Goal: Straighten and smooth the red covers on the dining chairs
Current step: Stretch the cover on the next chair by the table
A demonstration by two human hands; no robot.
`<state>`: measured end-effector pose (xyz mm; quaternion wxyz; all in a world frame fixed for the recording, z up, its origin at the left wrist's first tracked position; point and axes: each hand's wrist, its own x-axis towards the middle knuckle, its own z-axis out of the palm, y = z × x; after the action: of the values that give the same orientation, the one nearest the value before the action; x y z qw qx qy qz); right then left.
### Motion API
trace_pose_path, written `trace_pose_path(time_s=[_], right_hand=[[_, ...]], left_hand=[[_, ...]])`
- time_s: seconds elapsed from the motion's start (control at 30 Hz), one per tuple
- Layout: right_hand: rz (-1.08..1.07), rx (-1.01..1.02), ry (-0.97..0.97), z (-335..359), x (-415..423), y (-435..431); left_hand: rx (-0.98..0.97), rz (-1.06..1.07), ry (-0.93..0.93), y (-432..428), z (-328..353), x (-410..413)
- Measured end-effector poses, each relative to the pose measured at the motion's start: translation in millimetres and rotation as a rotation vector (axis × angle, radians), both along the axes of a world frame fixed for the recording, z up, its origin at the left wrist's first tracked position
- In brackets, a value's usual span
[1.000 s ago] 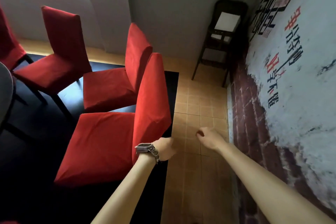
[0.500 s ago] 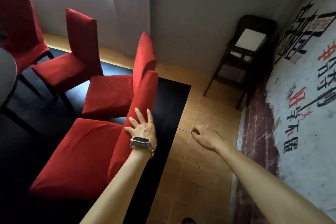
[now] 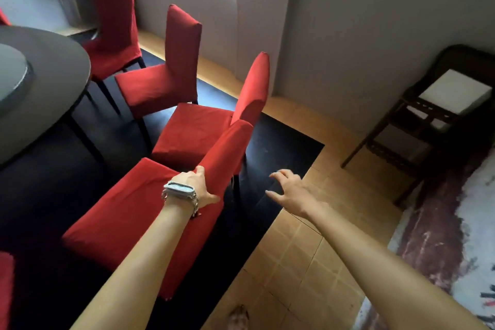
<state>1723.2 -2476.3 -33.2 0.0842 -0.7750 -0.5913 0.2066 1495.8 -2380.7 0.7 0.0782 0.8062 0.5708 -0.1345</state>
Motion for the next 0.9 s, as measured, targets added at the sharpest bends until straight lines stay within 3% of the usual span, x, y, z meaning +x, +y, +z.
trace_pose_path(time_s=[0.1, 0.3, 0.5, 0.67, 0.77, 0.9], right_hand=[[0.151, 0.079, -0.114, 5.1, -4.8, 41.5], [0.213, 0.253, 0.016, 21.4, -4.6, 107.7], [0.363, 0.134, -0.024, 17.9, -1.2, 156.8], [0.277, 0.106, 0.143, 15.1, -0.8, 202.8], [0.163, -0.059, 0.270, 14.9, 3.0, 228.8], [-0.214, -0.549, 0.785, 22.4, 8.2, 238.4]], left_hand=[[-0.066, -0.007, 0.057, 16.1, 6.0, 6.0], [-0.124, -0.009, 0.104, 30.9, 7.5, 13.9], [-0.154, 0.090, 0.010, 39.0, 4.8, 12.8], [-0.156, 0.250, -0.101, 42.5, 1.3, -3.9], [-0.125, 0.413, -0.107, 32.7, -7.4, -19.1], [-0.249, 0.843, -0.135, -1.0, -21.7, -50.9]])
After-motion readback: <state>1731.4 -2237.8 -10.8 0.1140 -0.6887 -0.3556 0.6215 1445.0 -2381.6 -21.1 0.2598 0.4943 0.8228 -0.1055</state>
